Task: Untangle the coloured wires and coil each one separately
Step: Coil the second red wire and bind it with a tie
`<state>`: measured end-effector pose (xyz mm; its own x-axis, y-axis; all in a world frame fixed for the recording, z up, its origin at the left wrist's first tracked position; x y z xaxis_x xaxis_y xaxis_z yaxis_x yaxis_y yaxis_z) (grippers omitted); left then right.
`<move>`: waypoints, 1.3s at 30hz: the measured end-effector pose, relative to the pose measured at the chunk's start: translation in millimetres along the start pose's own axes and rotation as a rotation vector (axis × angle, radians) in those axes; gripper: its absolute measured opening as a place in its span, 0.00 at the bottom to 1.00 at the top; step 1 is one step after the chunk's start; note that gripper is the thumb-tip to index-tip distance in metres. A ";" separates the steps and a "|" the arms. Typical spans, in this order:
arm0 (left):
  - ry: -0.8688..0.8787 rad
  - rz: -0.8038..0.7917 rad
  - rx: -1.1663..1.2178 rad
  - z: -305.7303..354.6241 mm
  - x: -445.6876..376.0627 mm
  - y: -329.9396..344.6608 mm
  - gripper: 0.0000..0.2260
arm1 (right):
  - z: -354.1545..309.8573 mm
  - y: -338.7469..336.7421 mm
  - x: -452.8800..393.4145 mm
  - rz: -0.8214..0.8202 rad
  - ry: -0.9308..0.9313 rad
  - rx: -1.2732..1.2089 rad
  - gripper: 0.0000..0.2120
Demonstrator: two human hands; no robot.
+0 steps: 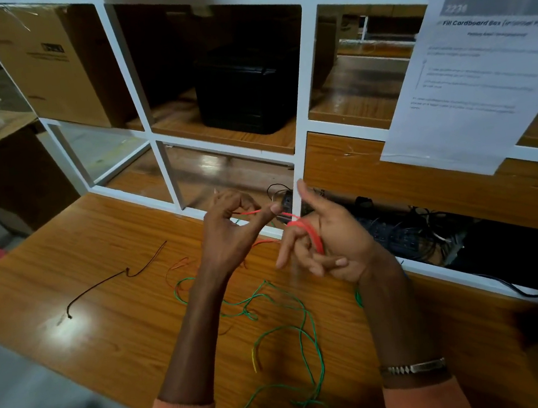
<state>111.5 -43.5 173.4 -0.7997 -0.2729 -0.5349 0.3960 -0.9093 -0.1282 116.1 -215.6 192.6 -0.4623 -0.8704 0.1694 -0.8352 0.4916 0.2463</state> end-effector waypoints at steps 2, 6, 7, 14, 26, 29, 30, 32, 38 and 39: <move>-0.034 0.007 0.014 -2.5 -0.2 -1.9 0.19 | -6.4 -5.4 4.7 0.008 -0.203 -0.214 0.45; -0.054 -0.043 0.069 0.4 5.3 -2.6 0.15 | -28.6 -21.1 15.6 0.053 -0.665 -0.663 0.31; -0.050 -0.064 0.058 1.0 5.8 -2.5 0.14 | -31.3 -27.7 18.3 0.124 -0.748 -0.753 0.28; -0.029 -0.093 -0.132 -0.7 4.0 3.2 0.16 | -13.1 -53.5 17.7 1.030 -0.537 -0.213 0.25; 0.077 -0.057 -0.205 -9.0 -0.9 -6.0 0.19 | 22.1 -8.1 -9.2 0.320 0.371 0.563 0.50; 0.014 0.017 -0.221 -16.6 -3.4 -21.4 0.21 | 23.5 4.4 -6.2 0.057 0.327 0.429 0.53; 0.009 0.028 -0.212 -16.3 -3.8 -25.4 0.21 | 23.2 7.8 -5.8 -0.022 0.262 0.324 0.50; 0.004 0.033 -0.178 -15.4 -1.6 -28.4 0.22 | 19.8 12.2 -6.1 -0.155 0.061 0.087 0.42; -0.046 0.063 -0.189 -12.4 4.9 -20.4 0.27 | -18.0 4.1 -0.5 -0.237 -0.643 -0.680 0.30; -0.033 0.061 -0.185 -8.4 5.4 -16.2 0.27 | -23.2 3.9 1.3 -0.235 -0.716 -0.776 0.30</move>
<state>104.6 -27.6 165.6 -0.7845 -0.3388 -0.5194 0.5183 -0.8181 -0.2493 119.2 -214.1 216.0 -0.5923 -0.6352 -0.4956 -0.6256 -0.0251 0.7798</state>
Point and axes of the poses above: each hand's wrist, its own x-axis away from the middle knuckle, its own y-axis out of the palm, z = x × y, the point moved 4 cm from there along -x, towards the middle knuckle, and after that the axes turned 9 degrees about x, right-handed, at the moved point
